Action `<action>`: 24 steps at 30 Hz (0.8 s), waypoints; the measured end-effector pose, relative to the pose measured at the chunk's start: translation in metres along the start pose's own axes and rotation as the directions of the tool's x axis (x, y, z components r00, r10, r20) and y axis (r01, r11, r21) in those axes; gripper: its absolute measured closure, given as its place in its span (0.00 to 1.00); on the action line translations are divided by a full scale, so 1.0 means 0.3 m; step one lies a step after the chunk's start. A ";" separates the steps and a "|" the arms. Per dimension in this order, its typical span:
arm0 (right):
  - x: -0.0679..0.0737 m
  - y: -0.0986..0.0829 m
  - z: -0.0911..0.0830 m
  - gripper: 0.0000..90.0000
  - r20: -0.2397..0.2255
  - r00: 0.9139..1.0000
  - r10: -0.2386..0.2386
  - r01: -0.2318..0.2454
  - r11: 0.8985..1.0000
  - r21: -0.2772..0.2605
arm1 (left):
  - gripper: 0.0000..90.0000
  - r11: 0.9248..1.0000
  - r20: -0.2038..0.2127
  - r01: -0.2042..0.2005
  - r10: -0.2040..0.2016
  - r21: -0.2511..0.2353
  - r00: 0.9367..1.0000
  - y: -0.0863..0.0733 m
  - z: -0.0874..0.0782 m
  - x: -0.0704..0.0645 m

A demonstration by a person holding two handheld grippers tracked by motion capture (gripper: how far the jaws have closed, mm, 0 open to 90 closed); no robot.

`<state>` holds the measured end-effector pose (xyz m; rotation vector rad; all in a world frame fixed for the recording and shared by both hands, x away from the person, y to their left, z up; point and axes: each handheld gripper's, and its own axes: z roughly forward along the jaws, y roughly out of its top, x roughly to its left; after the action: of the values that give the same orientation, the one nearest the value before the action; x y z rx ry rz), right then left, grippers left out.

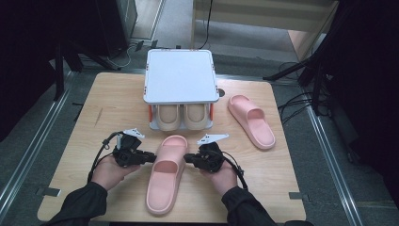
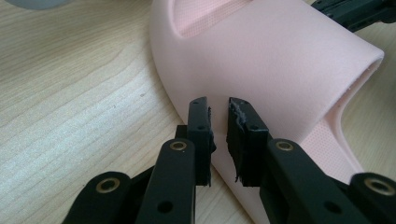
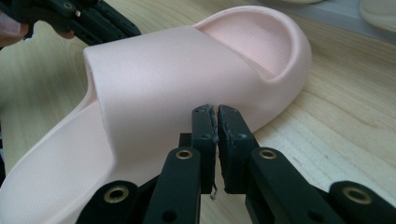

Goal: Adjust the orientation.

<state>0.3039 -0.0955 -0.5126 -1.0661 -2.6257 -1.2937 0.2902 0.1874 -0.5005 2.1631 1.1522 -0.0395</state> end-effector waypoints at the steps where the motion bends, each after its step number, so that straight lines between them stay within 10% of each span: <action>1: -0.002 0.008 0.004 0.96 0.010 1.000 -0.006 0.006 1.000 0.001 | 0.87 1.000 -0.003 0.003 -0.003 -0.002 1.000 -0.001 0.001 0.000; 24: -0.056 0.019 -0.061 0.72 0.047 0.998 -0.043 0.046 0.997 -0.063 | 0.54 0.997 0.024 0.038 -0.037 -0.065 0.999 0.025 -0.052 0.050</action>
<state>0.3154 -0.1157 -0.5018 -1.0639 -2.6738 -1.3873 0.3006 0.2044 -0.4890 2.0783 1.1655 -0.0423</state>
